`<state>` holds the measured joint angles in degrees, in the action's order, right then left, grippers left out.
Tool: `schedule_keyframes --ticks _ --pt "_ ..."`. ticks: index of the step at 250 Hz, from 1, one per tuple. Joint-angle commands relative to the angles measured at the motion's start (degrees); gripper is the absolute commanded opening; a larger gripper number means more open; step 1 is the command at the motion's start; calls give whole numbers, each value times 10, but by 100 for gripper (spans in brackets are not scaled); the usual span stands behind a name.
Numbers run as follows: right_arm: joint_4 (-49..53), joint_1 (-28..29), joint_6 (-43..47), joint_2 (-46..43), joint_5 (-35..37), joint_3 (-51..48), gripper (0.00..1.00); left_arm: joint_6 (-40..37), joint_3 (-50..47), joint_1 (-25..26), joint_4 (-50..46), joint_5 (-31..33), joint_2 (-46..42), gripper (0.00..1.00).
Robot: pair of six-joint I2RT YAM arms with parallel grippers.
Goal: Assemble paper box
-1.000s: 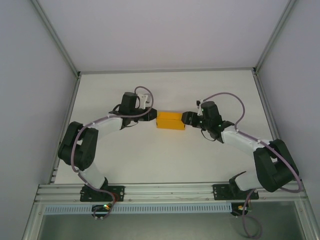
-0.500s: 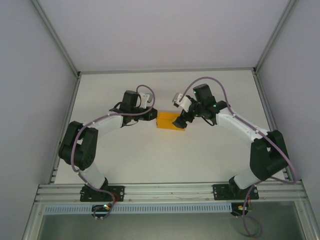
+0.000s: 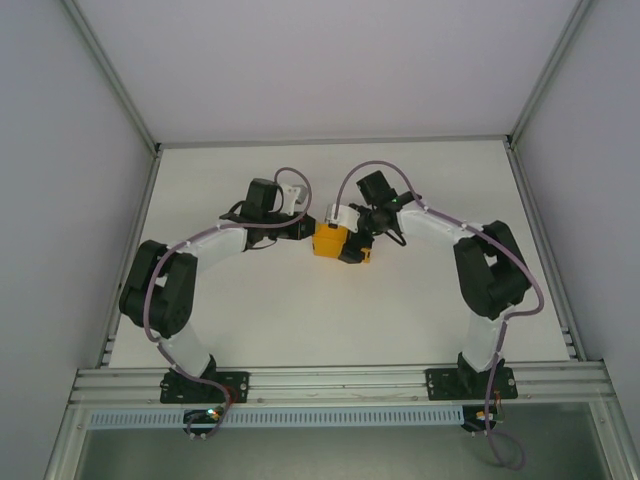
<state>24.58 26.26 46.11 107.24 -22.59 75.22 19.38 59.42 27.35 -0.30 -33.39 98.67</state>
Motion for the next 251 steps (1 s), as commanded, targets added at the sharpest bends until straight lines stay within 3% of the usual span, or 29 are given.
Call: schedule_keyframes --ticks 1,58,92,118,138,176,180,182,208,251 --pt "48 5 21 17 7 25 85 -20 -29 0 -126 58 51 8" --pt "88 11 27 41 30 50 72 -14 -25 -5 -107 39 38 16" --pt "90 19 28 49 66 54 48 -13 -25 -7 -102 36 28 19" --pt "87 24 28 45 84 51 47 -12 -28 -7 -96 34 14 23" --pt "76 26 20 36 91 48 47 -9 -34 -11 -87 38 -6 36" --pt "23 35 10 2 145 26 44 4 -46 -29 -84 46 -71 83" --pt "14 37 10 -3 155 22 44 5 -47 -31 -85 49 -81 97" --pt "9 37 11 -5 161 20 44 6 -48 -31 -86 50 -85 99" --pt "-75 56 31 -26 255 -12 46 15 -60 -61 -99 90 -158 100" --pt "-262 94 109 -33 360 -78 46 49 -76 -115 -165 228 -261 100"
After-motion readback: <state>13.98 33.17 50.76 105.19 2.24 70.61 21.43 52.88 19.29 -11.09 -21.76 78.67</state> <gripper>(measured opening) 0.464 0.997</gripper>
